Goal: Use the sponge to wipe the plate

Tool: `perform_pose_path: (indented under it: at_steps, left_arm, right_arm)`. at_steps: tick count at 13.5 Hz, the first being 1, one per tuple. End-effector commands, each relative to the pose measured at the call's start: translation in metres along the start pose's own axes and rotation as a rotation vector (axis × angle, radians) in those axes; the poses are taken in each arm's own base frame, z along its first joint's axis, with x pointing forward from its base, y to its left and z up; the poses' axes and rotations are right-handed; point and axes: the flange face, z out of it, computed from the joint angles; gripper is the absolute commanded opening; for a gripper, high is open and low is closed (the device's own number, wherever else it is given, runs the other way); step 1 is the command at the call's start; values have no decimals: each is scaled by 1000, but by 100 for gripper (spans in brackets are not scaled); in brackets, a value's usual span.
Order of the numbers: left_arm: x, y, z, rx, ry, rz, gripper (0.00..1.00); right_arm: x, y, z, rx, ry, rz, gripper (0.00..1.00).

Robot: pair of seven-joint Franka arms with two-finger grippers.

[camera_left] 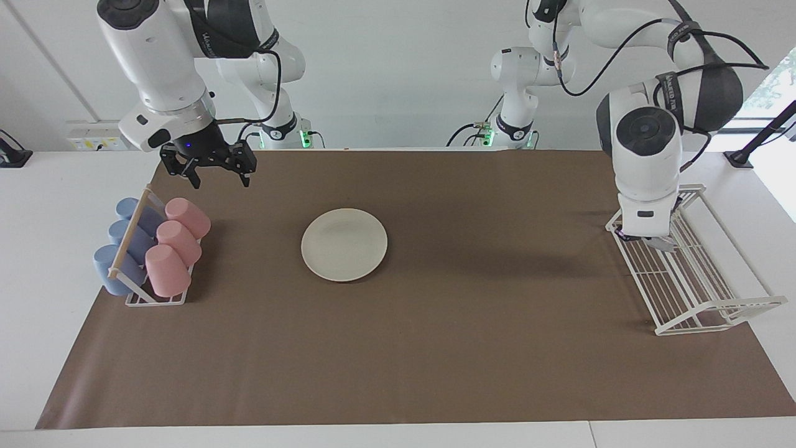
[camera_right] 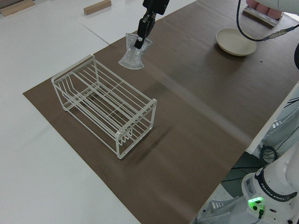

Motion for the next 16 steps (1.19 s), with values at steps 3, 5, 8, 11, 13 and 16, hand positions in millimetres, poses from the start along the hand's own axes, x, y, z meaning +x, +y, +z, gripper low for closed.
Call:
perform_pose_path:
  at_steps: [3, 5, 8, 11, 13, 16]
  left_arm:
    - [-27, -14, -58, -372, -188, -25, 0]
    - [-28, -17, -64, -526, -279, -41, 0]
    - [-34, -25, -67, -786, -393, 5, 0]
    - [-59, -16, -60, -959, -456, 60, 0]
    - [-76, -13, -49, -1085, -483, 47, 0]
    - [-112, -8, -21, -1249, -501, 40, 0]
  right_arm:
    - [-12, -36, -5, -10, 2, 298, 100]
    - [-15, -51, -5, -9, 3, 384, 100]
    - [-20, -59, -3, -10, -9, 519, 100]
    - [-33, -96, -6, 17, -18, 768, 100]
    - [-50, -125, -1, 39, -58, 964, 100]
    - [-61, -155, -3, 111, -135, 1162, 100]
